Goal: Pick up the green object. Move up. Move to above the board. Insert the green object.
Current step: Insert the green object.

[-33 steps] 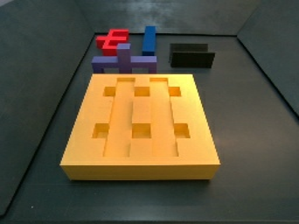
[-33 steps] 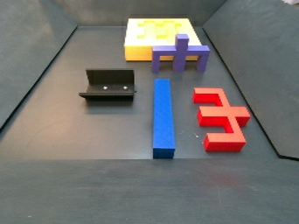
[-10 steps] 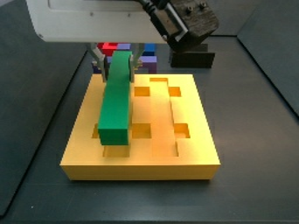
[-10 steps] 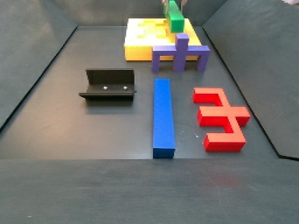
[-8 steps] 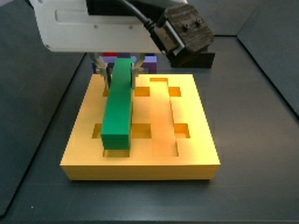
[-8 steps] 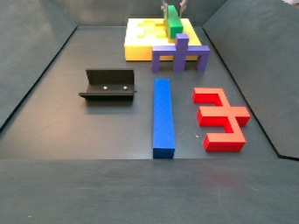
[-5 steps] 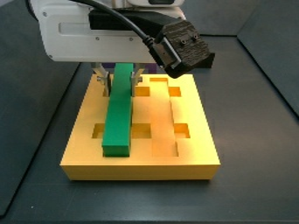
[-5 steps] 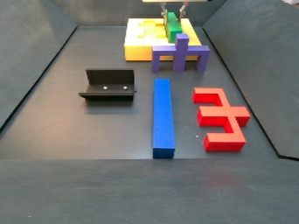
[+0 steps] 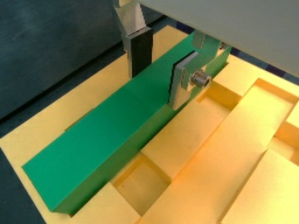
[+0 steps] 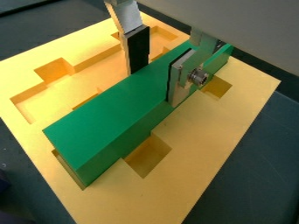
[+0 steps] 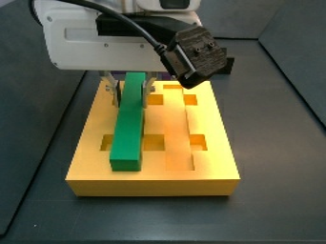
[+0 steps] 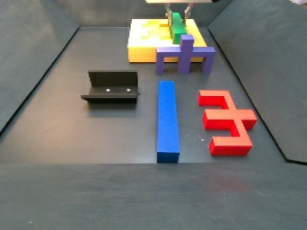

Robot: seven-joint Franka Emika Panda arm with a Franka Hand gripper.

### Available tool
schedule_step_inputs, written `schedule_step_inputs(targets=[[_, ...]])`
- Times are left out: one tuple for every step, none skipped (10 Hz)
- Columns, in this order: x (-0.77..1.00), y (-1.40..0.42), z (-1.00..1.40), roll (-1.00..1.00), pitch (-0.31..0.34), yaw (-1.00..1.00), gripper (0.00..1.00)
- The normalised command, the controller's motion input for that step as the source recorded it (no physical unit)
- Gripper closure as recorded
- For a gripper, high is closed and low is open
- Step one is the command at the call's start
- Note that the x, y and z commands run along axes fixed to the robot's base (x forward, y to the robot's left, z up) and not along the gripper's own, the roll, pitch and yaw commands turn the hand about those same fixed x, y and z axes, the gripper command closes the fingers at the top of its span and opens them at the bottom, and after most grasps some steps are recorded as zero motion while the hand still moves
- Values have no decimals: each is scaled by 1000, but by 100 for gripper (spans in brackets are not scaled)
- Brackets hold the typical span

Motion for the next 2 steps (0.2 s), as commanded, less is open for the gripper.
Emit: schedule_step_inputs(targets=[[0,0,-377,-87,-136,-6,100],[0,0,0,0,0,0,100]])
